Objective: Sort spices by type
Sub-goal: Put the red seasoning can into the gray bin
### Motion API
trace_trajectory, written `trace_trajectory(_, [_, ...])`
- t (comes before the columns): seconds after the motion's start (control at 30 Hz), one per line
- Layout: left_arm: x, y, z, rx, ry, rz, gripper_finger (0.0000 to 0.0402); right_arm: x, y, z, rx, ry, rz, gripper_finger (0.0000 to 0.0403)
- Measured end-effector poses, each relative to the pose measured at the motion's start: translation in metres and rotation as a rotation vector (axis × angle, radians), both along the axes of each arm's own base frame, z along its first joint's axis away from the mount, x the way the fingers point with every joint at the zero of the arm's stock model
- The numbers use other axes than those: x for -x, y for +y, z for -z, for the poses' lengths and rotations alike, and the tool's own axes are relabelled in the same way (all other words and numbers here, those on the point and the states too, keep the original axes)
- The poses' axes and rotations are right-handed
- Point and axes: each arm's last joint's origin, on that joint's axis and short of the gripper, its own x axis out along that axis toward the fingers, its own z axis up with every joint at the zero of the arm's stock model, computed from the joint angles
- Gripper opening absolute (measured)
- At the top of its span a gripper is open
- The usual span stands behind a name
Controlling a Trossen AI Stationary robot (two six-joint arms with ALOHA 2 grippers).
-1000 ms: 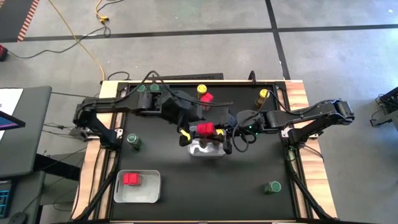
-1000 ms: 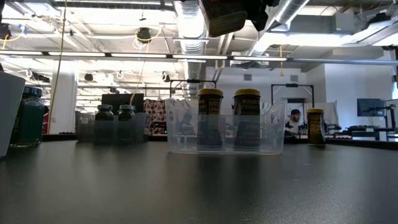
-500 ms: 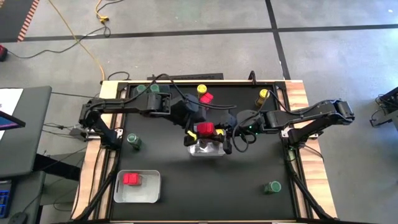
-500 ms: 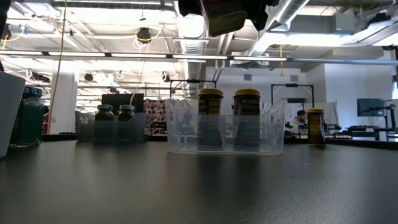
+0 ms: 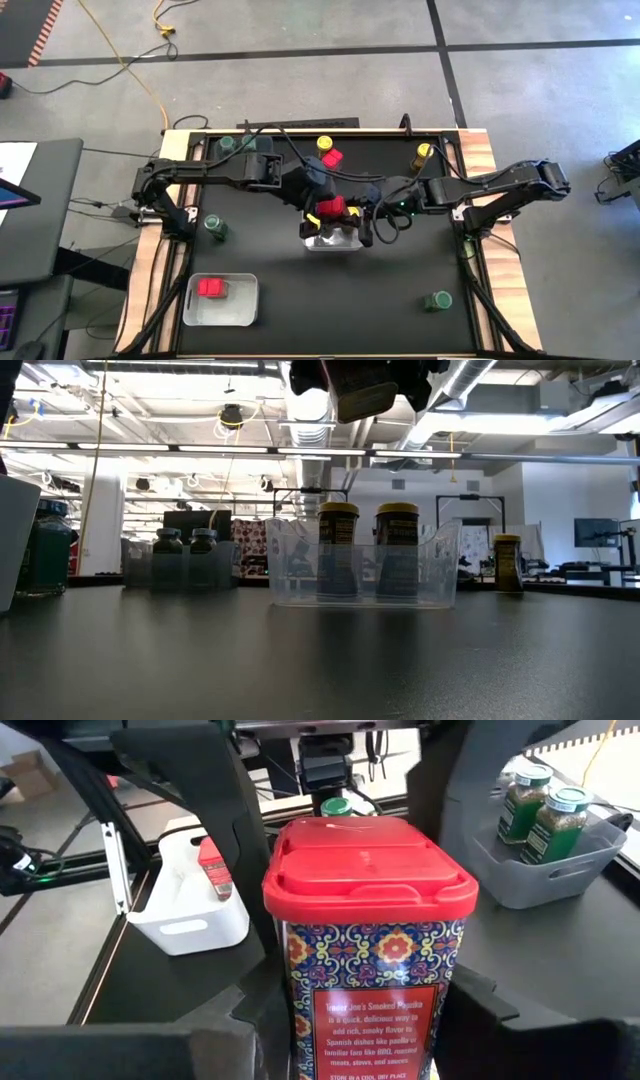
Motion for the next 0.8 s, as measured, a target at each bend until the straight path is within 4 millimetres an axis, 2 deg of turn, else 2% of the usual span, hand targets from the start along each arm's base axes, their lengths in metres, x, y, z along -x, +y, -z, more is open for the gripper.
trace_trajectory(0.17, [0.0001, -0.0010, 0.0000, 0.030, 0.002, 0.009, 0.0198, 0.0001, 0.0004, 0.0003, -0.001, 0.003, -0.007, 0.0201])
trace_trajectory(0.4, [0.0000, -0.0011, -0.0001, 0.042, 0.000, 0.015, 0.0198, 0.0003, 0.0004, 0.0002, -0.005, 0.005, -0.007, 0.0201])
trace_trajectory(0.8, [-0.0001, -0.0009, -0.0002, 0.031, -0.002, 0.024, 0.0199, 0.0003, 0.0001, 0.0003, -0.004, 0.005, -0.003, 0.0238])
